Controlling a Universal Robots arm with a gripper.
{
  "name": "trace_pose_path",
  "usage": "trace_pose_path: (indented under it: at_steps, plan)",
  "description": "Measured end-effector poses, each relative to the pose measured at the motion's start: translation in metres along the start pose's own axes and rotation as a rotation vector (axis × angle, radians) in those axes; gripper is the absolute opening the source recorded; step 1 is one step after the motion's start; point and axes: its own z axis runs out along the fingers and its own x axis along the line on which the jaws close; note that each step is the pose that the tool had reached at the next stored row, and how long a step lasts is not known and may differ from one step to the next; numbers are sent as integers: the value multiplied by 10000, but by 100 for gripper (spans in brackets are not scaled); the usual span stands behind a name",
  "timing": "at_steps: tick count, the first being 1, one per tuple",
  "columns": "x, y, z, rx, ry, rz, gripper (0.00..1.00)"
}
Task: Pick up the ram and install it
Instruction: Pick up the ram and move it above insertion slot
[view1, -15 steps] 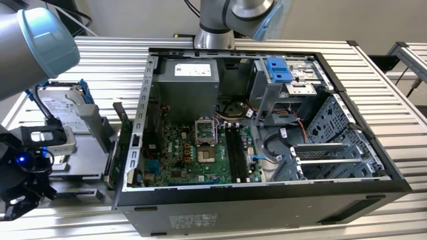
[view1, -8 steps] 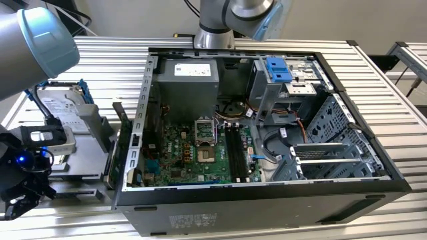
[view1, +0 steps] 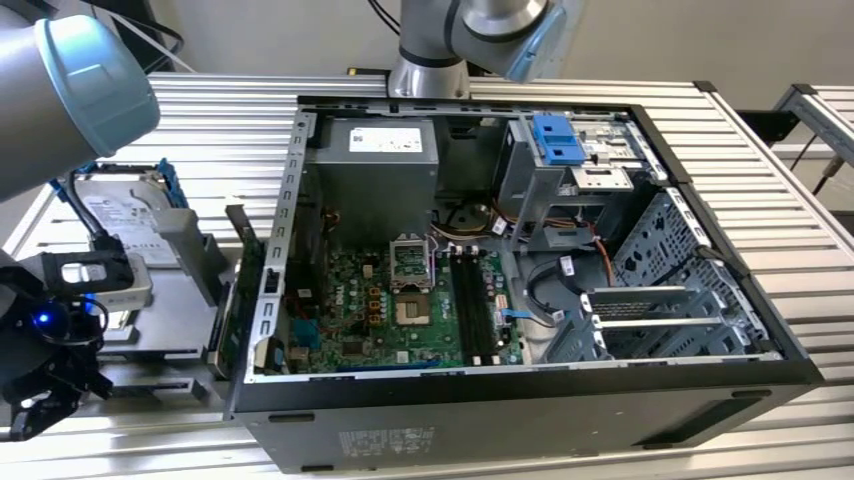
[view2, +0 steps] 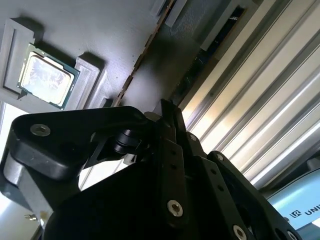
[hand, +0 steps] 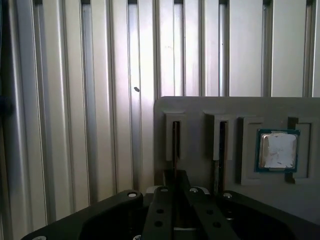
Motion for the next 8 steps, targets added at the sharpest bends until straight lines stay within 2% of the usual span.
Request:
trace_pose_path:
  at_steps: [8]
  plan:
    - [-4,3,-111,-1,2,-1,0]
